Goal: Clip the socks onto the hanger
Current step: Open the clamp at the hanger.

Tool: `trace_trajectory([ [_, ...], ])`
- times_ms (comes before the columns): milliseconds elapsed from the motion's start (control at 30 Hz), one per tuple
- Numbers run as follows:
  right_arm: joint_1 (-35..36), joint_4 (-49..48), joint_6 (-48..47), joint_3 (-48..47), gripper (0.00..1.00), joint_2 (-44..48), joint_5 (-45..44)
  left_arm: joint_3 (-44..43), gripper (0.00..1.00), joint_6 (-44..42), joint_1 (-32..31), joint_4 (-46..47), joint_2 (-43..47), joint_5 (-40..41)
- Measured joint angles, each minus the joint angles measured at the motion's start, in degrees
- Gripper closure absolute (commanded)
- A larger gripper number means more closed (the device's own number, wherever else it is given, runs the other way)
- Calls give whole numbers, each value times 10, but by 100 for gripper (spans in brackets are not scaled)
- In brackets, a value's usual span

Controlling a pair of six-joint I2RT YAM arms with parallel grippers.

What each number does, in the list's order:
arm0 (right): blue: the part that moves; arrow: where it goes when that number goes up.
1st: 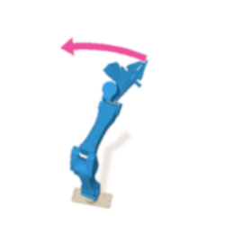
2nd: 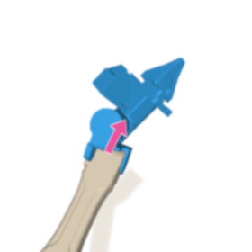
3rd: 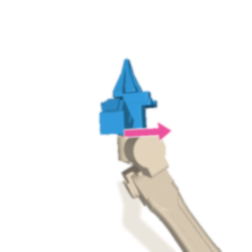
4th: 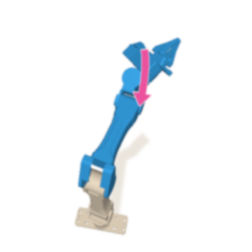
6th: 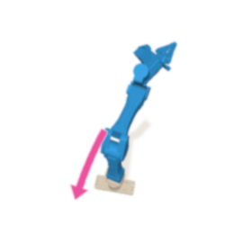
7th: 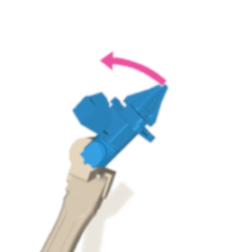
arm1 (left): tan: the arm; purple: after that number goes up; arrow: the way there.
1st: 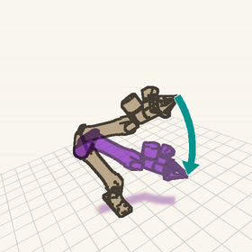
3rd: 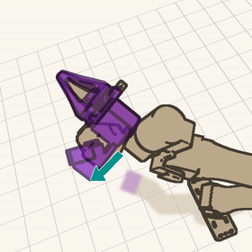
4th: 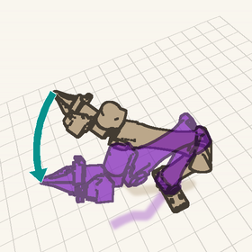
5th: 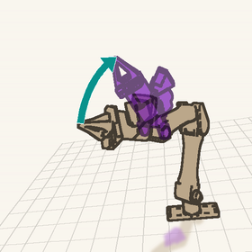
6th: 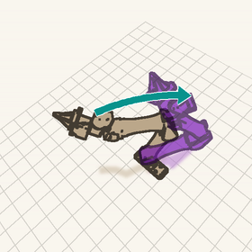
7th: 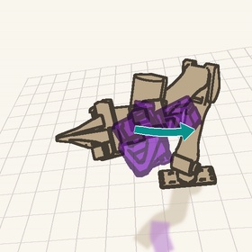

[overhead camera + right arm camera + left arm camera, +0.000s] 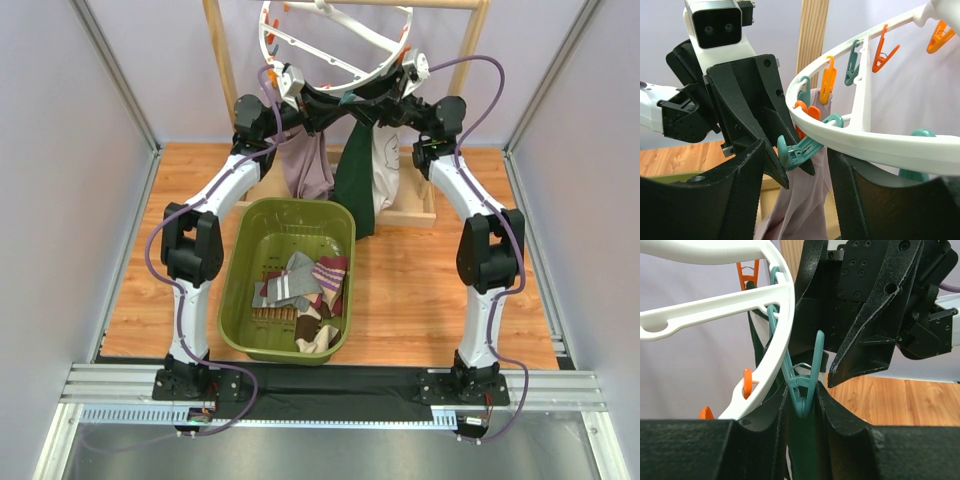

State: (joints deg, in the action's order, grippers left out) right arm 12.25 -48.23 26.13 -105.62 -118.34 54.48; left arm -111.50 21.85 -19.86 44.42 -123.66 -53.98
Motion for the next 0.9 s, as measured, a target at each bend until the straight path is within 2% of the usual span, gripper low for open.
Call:
trace_trajectory([
  [167, -5, -27, 21, -4, 58, -6, 16, 0, 100, 0, 0, 0, 0, -3],
  [333, -11, -42, 51, -33, 60, -25, 28, -8, 100, 0, 0, -1, -1, -7],
  [433, -14, -53, 79, -66, 69, -48, 42, -14, 100, 2, 0, -1, -5, -7],
  [600, -16, -53, 110, -105, 99, -74, 63, -17, 100, 6, 2, 0, -10, -7],
  [767, -18, -62, 145, -122, 100, -85, 68, -35, 100, 17, 3, 0, -19, -17],
  [800, -19, -68, 151, -123, 96, -86, 67, -41, 100, 22, 3, 1, -22, -20],
  [833, -19, -73, 158, -127, 67, -88, 67, -47, 100, 27, 3, 2, -26, -23],
  [867, -20, -74, 162, -129, 62, -90, 67, -51, 100, 31, 3, 3, -28, -24],
  [900, -20, -74, 167, -130, 61, -90, 65, -56, 100, 37, 3, 5, -32, -26],
])
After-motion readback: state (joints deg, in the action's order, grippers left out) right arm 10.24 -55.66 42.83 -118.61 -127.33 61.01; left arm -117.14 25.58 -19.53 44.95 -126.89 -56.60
